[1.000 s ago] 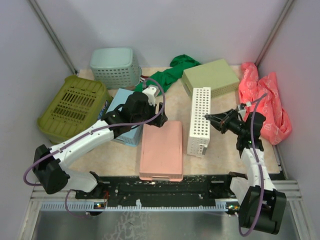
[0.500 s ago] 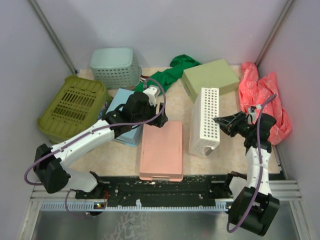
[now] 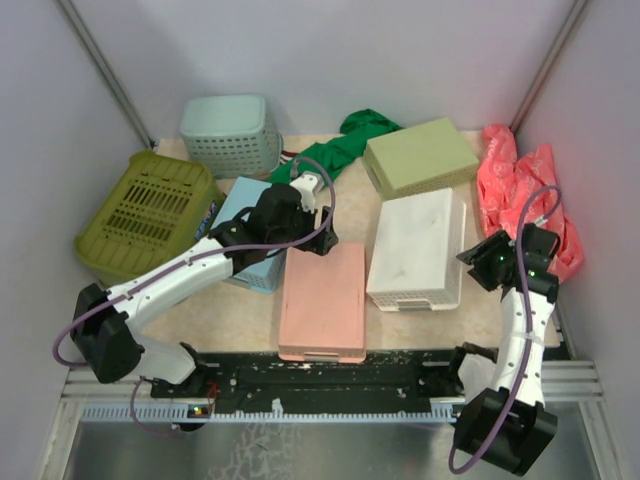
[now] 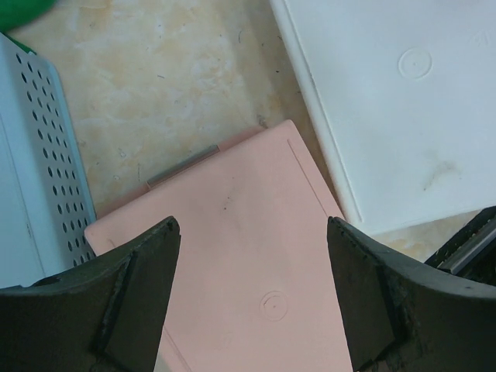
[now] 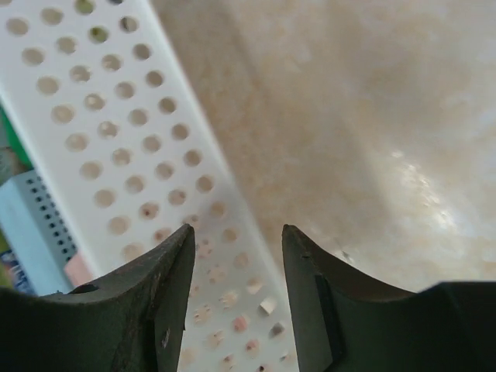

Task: Turn the large container upside down

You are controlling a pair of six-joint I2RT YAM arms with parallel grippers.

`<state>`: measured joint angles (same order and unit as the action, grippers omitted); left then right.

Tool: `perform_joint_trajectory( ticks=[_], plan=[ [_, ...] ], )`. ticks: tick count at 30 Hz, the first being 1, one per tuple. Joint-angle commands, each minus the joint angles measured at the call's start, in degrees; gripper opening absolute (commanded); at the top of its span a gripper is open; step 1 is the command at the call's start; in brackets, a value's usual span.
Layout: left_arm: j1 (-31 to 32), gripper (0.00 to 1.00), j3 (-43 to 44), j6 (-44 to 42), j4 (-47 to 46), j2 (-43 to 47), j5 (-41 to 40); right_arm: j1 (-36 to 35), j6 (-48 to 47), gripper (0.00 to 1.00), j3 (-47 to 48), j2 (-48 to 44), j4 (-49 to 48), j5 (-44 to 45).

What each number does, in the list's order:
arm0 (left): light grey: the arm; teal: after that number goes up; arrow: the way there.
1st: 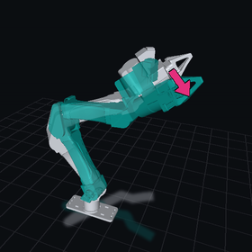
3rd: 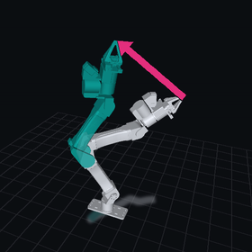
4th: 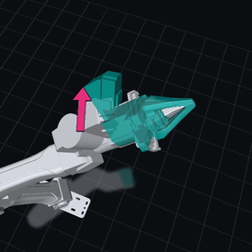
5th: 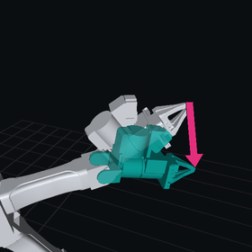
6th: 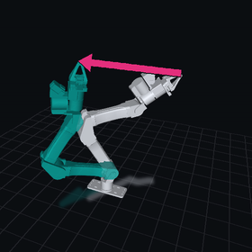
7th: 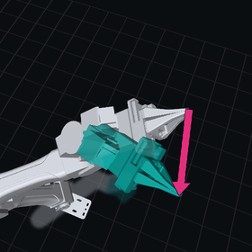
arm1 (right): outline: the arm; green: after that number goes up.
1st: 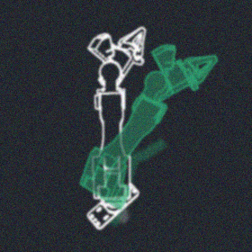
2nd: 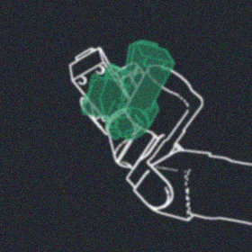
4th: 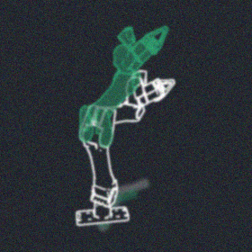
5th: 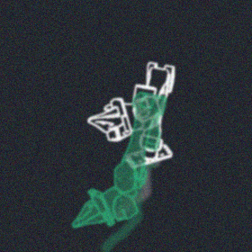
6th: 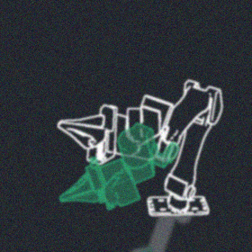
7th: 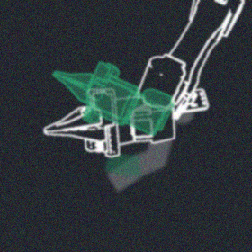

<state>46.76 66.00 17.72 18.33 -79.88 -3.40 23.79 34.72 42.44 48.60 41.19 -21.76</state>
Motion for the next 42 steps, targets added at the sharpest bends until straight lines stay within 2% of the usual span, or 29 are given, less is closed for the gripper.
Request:
perform_joint_trajectory(
  ticks=[1, 9, 14, 17, 18, 22, 27, 29, 35, 39, 42],
  plan=[
    [-0.2, 0.82, 2.3, -0.9, -1.4, -0.3, 0.9, 0.2, -4.0, 0.49, 3.9, -0.1, 7.2, 14.3],
    [-0.2, 0.82, 2.7, -0.7, -1.6, -0.8, 1.5, 0.2, -5.7, 0.52, 10.2, -0.8, 8.1, 18.0],
    [-0.4, 0.82, 3.3, -1.5, -1.1, -0.5, -1.5, -1.6, -7.1, 0.52, 13.1, -0.4, 2.8, 6.3],
    [-1.8, 0.83, 3.4, -1.7, 0.4, 0.3, -3.6, -8.3, -4.8, 0.59, 13.2, -1.7, -4.5, 4.0],
    [-2.6, 0.83, 3.3, -1.8, 0.7, 0.8, -3.9, -11.8, -3.9, 0.63, 13.3, -2.1, -6.7, 5.3],
    [-6.0, 0.87, 2.0, -2.2, 2.4, 3.9, -6.2, -26.7, -3.2, 0.70, 15.2, 0.4, -12.4, 13.2],
    [-10.8, 0.97, 0.5, -1.9, 4.8, 9.3, -9.3, -43.2, -5.8, 0.75, 19.4, 9.3, -12.6, 24.6],
    [-12.6, 1.00, 0.1, -1.5, 5.4, 11.0, -9.3, -47.4, -6.5, 0.76, 20.8, 12.4, -11.8, 28.6],
    [-13.9, 1.00, -0.5, -0.3, 6.0, 12.7, -8.7, -49.2, -6.6, 0.78, 20.3, 14.8, -12.2, 33.6],
    [-13.9, 1.00, -1.0, 1.3, 5.4, 12.4, -7.8, -49.2, -6.8, 0.86, 19.9, 13.2, -11.0, 41.9],
    [-13.9, 1.00, -2.4, 1.6, 3.6, 13.0, -6.4, -49.2, -6.4, 0.87, 19.5, 12.0, -10.0, 49.9]
  ],
)
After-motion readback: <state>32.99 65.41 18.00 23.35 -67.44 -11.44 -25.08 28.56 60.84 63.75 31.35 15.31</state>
